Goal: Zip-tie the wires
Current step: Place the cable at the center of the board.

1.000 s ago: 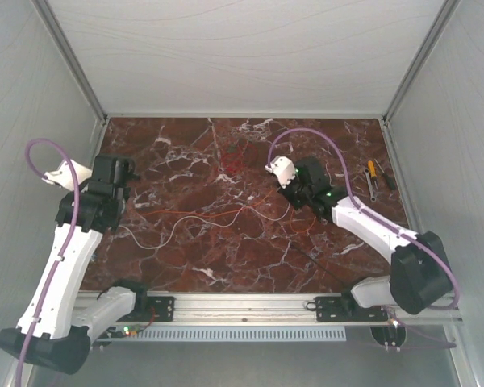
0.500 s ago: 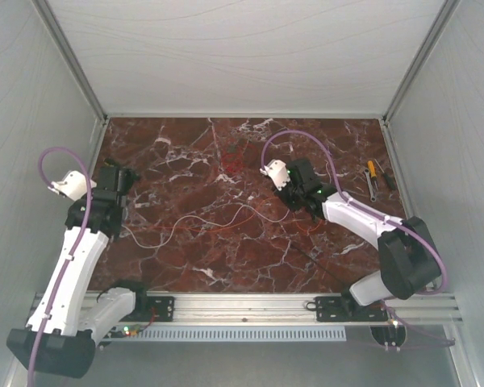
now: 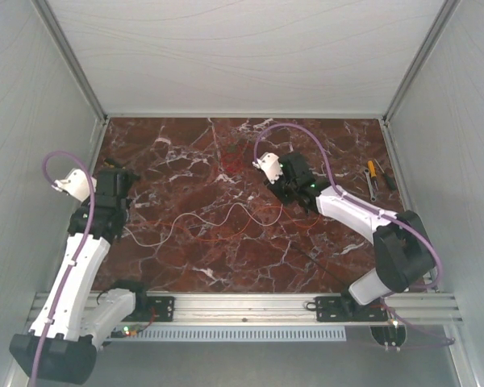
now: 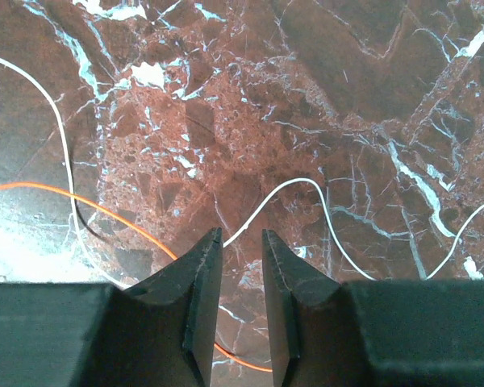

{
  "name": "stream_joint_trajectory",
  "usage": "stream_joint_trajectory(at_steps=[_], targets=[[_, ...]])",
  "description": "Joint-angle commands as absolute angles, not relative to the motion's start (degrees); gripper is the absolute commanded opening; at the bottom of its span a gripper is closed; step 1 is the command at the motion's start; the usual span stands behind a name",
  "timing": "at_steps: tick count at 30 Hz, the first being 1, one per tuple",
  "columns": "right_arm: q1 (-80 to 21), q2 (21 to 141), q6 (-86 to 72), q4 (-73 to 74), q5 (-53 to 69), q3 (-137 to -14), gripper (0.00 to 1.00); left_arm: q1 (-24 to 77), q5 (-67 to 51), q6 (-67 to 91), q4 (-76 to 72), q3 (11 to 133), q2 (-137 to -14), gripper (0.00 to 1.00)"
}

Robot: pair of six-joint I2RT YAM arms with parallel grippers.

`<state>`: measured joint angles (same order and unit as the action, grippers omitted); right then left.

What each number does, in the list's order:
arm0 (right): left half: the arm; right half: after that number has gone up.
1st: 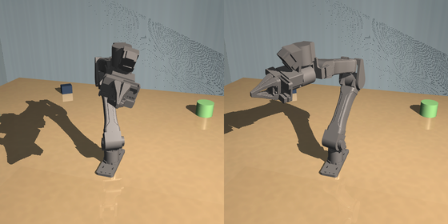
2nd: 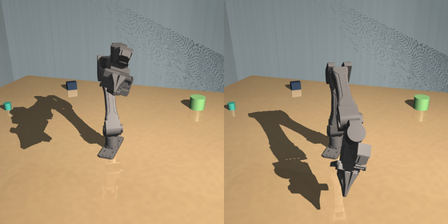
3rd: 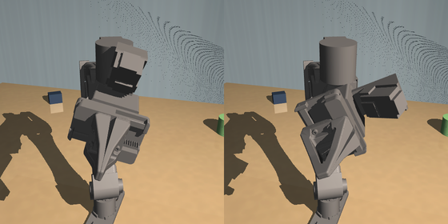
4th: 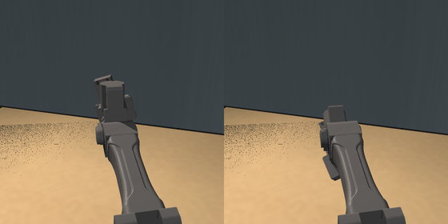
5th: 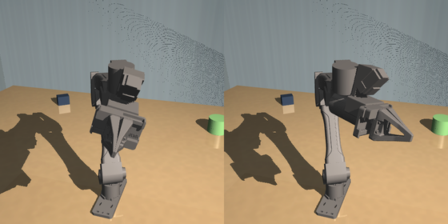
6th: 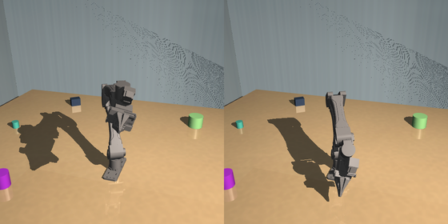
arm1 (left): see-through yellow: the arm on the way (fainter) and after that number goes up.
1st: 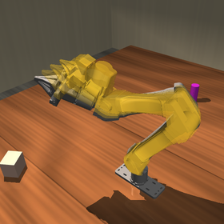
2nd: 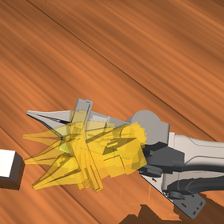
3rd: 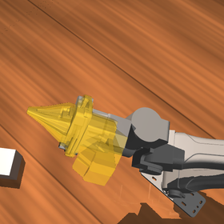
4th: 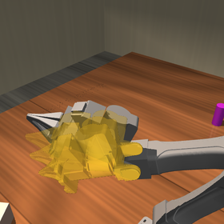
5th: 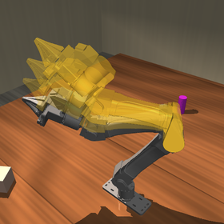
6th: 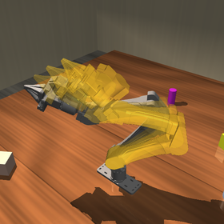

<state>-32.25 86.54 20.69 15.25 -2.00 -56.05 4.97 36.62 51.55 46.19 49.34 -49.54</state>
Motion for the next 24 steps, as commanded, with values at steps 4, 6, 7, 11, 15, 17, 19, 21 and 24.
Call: stream_joint_trajectory(at_steps=[4, 6, 7, 11, 15, 17, 19, 21, 24], targets=[[-33.0, 87.5, 17.9, 15.5, -5.2, -58.9, 0.25, 4.5, 37.5, 46.6, 37.2, 48.1, -49.5, 0.00], [-33.0, 87.2, 16.7, 15.2, -5.4, -59.4, 0.26, 3.8, 37.8, 45.4, 34.2, 47.3, -49.4, 0.00], [-33.0, 87.1, 16.1, 15.1, -5.4, -59.6, 0.27, 3.0, 37.7, 44.9, 33.0, 47.2, -49.5, 0.00], [-33.0, 87.0, 13.9, 15.2, -4.7, -60.9, 0.29, 0.6, 37.6, 44.1, 30.3, 48.0, -51.1, 0.00], [-33.0, 87.0, 12.1, 15.9, -2.9, -62.6, 0.35, 0.4, 38.3, 44.6, 27.2, 47.0, -51.7, 0.00], [-33.0, 86.8, 11.3, 16.3, -1.9, -63.1, 0.36, 0.2, 37.2, 44.8, 25.1, 46.0, -52.7, 0.00], [-33.0, 86.8, 10.6, 16.6, -0.8, -63.4, 0.37, 0.1, 36.6, 45.8, 24.2, 45.3, -53.9, 0.00], [-33.0, 86.7, 10.0, 17.0, -0.3, -63.6, 0.38, 0.1, 36.7, 47.0, 24.0, 44.8, -54.9, 0.00], [-33.0, 86.0, 9.3, 17.4, 0.3, -63.4, 0.38, 0.0, 37.8, 48.3, 23.8, 43.6, -56.7, 0.00]])
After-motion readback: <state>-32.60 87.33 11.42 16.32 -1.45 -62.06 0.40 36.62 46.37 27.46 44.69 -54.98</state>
